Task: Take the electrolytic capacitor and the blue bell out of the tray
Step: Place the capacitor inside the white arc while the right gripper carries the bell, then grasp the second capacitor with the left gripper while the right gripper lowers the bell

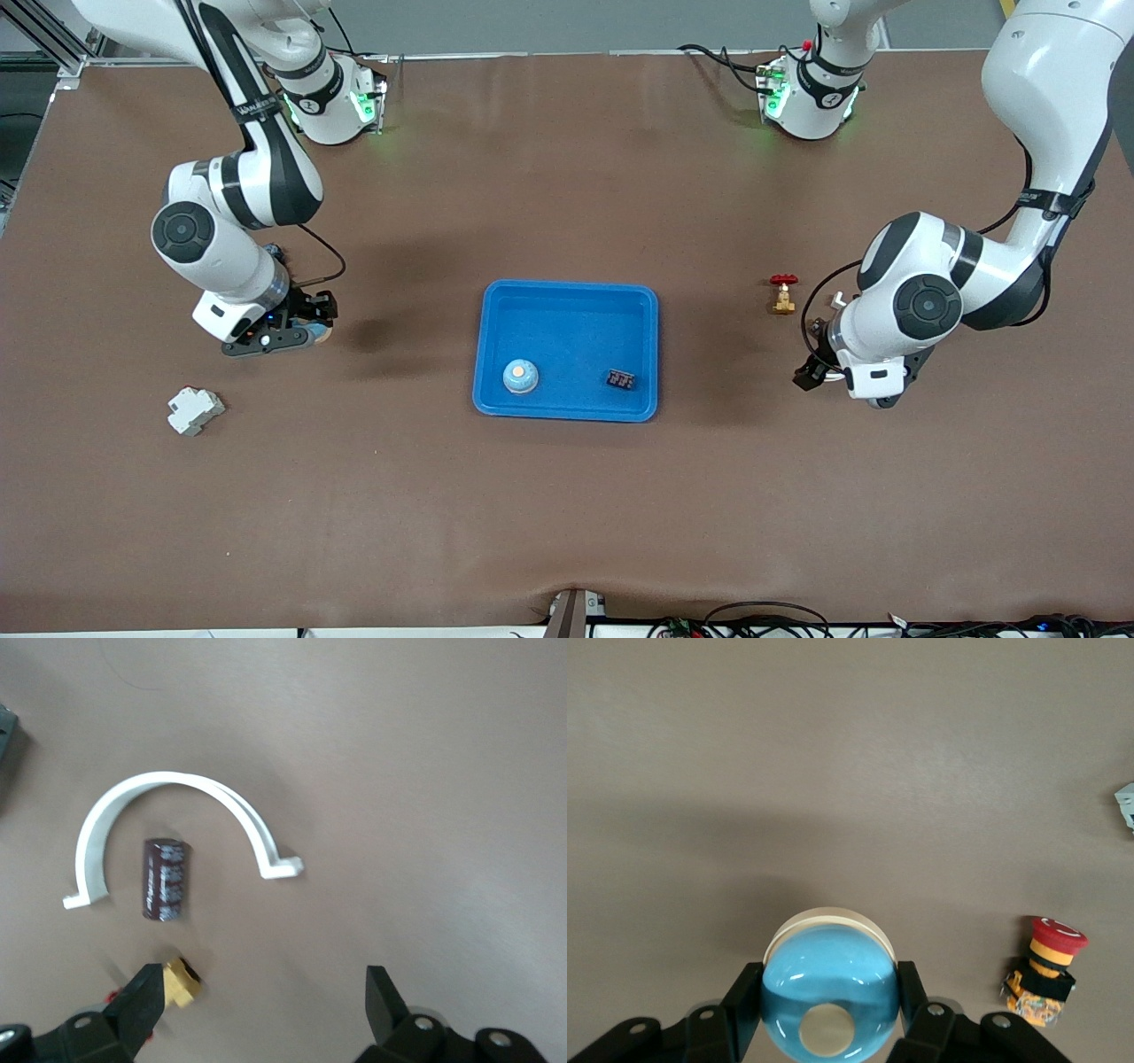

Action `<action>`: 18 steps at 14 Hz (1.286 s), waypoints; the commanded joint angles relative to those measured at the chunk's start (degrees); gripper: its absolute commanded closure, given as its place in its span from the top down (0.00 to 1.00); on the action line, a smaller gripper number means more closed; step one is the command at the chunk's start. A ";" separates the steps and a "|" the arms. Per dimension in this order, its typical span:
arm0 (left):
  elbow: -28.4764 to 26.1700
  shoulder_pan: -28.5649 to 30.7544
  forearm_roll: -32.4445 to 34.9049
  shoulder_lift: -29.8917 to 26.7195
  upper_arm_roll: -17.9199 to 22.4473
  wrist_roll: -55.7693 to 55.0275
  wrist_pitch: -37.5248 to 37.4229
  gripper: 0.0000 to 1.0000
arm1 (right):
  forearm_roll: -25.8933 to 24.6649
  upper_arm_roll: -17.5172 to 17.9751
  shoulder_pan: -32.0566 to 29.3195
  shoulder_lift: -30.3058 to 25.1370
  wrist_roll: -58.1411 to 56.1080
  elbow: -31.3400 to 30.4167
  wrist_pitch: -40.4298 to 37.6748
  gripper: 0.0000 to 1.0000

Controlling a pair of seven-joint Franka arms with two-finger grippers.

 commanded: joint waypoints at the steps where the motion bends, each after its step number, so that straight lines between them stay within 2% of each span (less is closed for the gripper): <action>1: 1.68 -1.64 -3.23 -0.30 -0.98 -0.83 -1.28 1.00 | 0.27 0.91 -1.88 -1.79 -2.10 -5.31 6.07 0.00; 8: 8.27 -11.39 -3.07 1.81 -0.55 -15.67 -1.54 1.00 | 0.27 1.00 -4.08 1.80 -3.59 -6.29 8.45 0.00; 12: 11.79 -15.79 -2.71 5.67 -0.37 -24.72 -0.67 1.00 | 0.27 1.00 -4.16 5.23 -3.59 -6.46 12.75 0.00; 15: 13.19 -22.72 -1.83 7.78 4.88 -32.46 3.37 1.00 | 0.36 1.00 -4.16 6.90 -3.42 -6.46 13.11 0.00; 18: 17.23 -31.51 -1.92 10.32 11.13 -36.68 5.48 0.98 | 0.36 1.00 -4.60 7.70 -3.42 -6.46 13.20 0.00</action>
